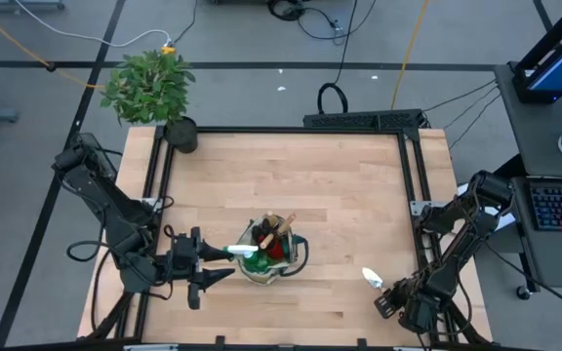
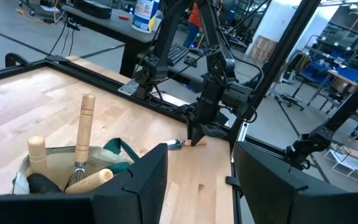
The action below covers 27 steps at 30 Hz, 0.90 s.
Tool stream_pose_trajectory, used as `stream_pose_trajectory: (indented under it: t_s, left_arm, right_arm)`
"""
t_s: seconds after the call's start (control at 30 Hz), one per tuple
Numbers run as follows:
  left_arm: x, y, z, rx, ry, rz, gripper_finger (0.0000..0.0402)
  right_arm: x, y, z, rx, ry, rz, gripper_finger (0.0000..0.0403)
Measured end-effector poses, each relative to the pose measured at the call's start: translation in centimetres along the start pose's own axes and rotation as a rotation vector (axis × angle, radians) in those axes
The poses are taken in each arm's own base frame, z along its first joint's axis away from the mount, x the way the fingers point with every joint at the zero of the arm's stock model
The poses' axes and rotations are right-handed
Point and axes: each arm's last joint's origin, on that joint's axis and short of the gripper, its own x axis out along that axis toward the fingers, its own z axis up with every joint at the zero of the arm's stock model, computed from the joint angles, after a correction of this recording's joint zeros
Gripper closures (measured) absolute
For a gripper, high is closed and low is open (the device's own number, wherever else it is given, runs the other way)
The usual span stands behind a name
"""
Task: Pick & Place Garden tools in Gardening bag
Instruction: Put the trowel into the gardening bag
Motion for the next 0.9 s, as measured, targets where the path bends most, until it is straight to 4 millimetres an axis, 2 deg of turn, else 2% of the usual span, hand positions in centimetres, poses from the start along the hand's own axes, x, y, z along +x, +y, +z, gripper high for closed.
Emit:
stream_pose_trajectory:
  t_s: [0.17,0.43,0.6,0.73,0.9]
  left_arm:
    - [0.0,0.0,-0.1,0.012,0.005,0.003,0.0211]
    - [0.3,0.2,0.1,0.092,-0.001,0.015,0.0210]
    - [0.9,0.6,0.3,0.148,0.016,-0.003,0.0211]
    - [1.7,1.2,0.8,0.199,0.063,-0.092,0.0211]
    - [1.9,4.1,0.8,0.194,0.100,-0.182,0.0210]
  right_arm:
    - [0.0,-0.1,-0.1,0.116,-0.001,-0.005,0.0348]
    - [-0.4,-1.0,-1.2,0.384,-0.018,-0.054,0.0352]
    - [-2.1,-2.2,-2.9,0.512,-0.038,-0.172,0.0352]
    - [-3.8,-3.3,-4.9,0.629,-0.090,-0.271,0.0352]
    - [-6.2,-4.4,-7.5,0.738,-0.136,-0.395,0.0352]
